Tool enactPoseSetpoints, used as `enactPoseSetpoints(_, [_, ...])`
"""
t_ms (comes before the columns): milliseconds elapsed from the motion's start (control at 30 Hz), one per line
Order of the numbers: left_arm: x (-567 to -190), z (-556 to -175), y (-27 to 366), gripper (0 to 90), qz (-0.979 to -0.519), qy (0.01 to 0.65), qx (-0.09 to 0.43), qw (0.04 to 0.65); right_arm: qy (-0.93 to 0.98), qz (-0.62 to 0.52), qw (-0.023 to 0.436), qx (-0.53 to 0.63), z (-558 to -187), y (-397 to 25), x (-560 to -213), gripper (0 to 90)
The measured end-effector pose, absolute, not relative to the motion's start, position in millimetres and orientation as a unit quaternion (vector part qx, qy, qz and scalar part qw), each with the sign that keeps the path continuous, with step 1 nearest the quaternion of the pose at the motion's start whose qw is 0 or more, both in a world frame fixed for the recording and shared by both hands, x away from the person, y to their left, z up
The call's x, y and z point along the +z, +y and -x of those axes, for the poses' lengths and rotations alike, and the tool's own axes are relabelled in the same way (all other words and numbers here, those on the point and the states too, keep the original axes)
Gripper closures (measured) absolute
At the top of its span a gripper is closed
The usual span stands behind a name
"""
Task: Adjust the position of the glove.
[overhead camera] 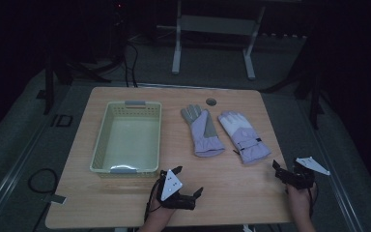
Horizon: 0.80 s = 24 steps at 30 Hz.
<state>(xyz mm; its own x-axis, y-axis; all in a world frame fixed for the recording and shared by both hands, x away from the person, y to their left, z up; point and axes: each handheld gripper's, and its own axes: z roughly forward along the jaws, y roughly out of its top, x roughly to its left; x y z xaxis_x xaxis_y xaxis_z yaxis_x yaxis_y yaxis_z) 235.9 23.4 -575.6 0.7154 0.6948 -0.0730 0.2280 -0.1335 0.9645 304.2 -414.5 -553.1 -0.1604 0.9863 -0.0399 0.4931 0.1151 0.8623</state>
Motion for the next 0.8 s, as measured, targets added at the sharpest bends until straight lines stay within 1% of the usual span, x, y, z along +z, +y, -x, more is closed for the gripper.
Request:
enactPoseSetpoints(200, [-576, -235, 23, 1.1, -0.726, 0.317, 0.206, 0.575, 0.684, -0.554, 0.319, 0.352, -305, -410, -554, 12.3])
enactPoseSetpoints(233, [-576, -235, 23, 1.1, -0.726, 0.317, 0.206, 0.575, 0.687, -0.552, 0.316, 0.353, -305, -410, -554, 14.1])
enactPoseSetpoints(333, [-576, -235, 23, 1.1, -0.726, 0.316, 0.206, 0.575, 0.702, -0.548, 0.281, 0.358, -305, -410, -555, 14.7])
enactPoseSetpoints(433, [-576, -235, 22, 1.1, -0.726, 0.315, 0.206, 0.575, 0.703, -0.545, 0.280, 0.361, -303, -408, -555, 15.3])
enactPoseSetpoints(533, [-576, -235, 23, 1.1, -0.726, 0.315, 0.206, 0.575, 0.699, -0.563, 0.248, 0.364, -306, -407, -553, 15.3])
enactPoseSetpoints(567, [-576, -235, 23, 1.1, -0.726, 0.316, 0.206, 0.575, 0.699, -0.567, 0.244, 0.363, -307, -406, -553, 15.0])
enactPoseSetpoints(600, [-576, -235, 23, 1.1, -0.726, 0.316, 0.206, 0.575, 0.696, -0.572, 0.243, 0.360, -309, -404, -551, 13.8])
enactPoseSetpoints(800, [-576, -235, 22, 1.1, -0.727, 0.314, 0.205, 0.575, 0.706, -0.547, 0.255, 0.372, -308, -392, -534, 13.8])
